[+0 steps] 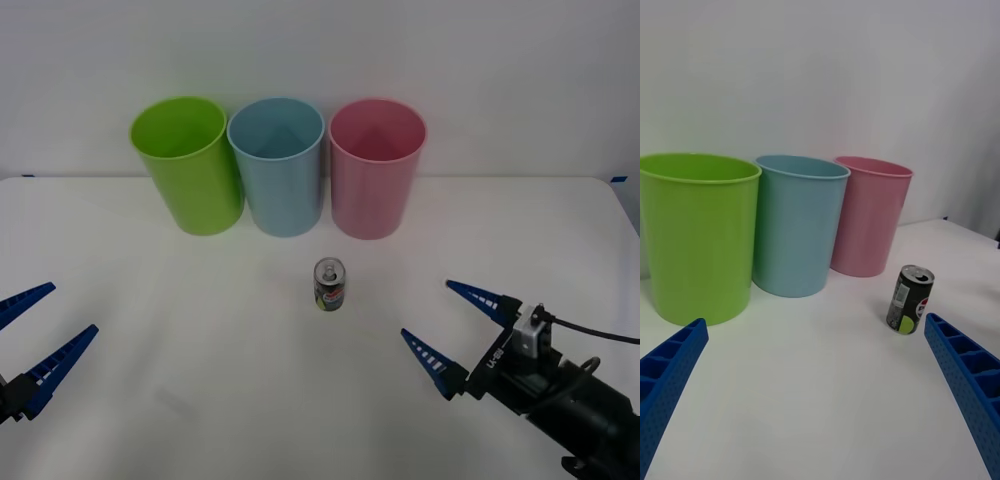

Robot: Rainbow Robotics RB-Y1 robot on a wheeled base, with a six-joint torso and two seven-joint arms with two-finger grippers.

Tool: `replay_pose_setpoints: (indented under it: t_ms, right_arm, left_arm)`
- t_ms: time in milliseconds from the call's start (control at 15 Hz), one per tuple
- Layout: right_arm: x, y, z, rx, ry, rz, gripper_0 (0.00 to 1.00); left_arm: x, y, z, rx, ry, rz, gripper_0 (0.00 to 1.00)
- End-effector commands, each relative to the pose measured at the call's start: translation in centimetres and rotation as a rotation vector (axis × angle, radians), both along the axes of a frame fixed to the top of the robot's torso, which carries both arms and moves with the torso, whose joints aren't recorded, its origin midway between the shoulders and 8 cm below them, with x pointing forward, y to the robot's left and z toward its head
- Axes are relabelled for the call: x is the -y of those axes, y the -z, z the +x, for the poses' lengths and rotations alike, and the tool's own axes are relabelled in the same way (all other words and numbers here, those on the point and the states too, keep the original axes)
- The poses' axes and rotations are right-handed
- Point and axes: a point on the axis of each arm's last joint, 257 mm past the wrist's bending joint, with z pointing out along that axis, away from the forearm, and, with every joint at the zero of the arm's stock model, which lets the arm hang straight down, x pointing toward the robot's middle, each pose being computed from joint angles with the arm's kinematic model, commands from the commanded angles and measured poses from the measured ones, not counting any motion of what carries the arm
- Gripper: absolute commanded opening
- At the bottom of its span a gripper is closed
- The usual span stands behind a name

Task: Grasp the object on the table and drop it into the matching bin: aluminum can to the light blue bin, PET bottle to the pink bin.

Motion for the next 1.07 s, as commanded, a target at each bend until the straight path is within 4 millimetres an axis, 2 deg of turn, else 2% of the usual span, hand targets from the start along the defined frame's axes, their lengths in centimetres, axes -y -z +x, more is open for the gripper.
replay_pose_setpoints:
  t_ms: [67, 467, 1067]
  right_arm:
    - [-1.4, 1.3, 1.3, -0.008, -0.020, -0.004, 1.00]
    - [-4.1, 3.2, 3.5, -0.020, -0.017, -0.012, 1.00]
    - [-8.3, 5.0, 6.4, -0.045, -0.031, -0.025, 1.00]
  left_arm:
    - [0.0, 0.0, 0.0, 0.000, 0.000, 0.000, 1.00]
    - [0.0, 0.0, 0.0, 0.000, 0.000, 0.000, 1.00]
    - [0.0, 0.0, 0.0, 0.000, 0.000, 0.000, 1.00]
